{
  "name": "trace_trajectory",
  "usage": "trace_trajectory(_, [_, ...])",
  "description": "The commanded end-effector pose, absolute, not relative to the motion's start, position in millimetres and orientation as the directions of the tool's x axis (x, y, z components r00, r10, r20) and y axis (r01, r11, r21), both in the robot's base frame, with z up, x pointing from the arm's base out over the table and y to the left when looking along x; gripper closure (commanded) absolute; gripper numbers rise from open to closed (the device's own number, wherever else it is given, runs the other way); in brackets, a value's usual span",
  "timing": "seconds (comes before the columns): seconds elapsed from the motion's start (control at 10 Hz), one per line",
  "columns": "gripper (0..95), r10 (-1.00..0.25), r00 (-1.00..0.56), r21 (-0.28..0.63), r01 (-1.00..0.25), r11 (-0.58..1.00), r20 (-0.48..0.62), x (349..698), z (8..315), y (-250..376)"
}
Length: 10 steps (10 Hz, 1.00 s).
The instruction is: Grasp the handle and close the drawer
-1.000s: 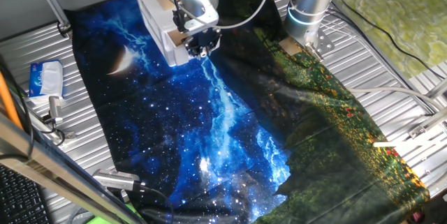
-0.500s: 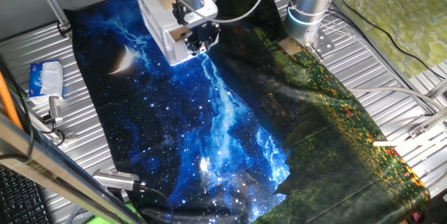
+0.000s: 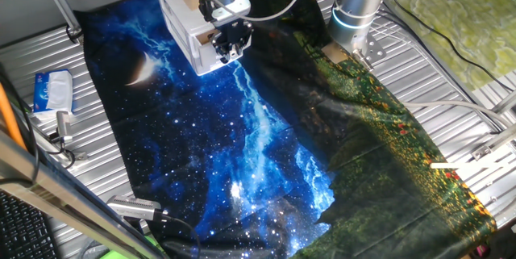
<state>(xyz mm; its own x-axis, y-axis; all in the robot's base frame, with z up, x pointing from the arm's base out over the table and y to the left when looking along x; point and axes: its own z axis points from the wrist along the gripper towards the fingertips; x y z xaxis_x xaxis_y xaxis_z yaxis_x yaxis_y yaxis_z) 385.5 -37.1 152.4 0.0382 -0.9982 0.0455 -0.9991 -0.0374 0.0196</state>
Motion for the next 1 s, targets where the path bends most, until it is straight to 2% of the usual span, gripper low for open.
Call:
trace_trajectory(0.1, [95.0,-0.998,0.041,0.016,-0.999,-0.041,0.042,383.8,152.8,-40.7])
trace_trajectory(1.0, [95.0,-0.998,0.043,0.018,-0.999,-0.042,0.040,387.4,153.7,-44.3])
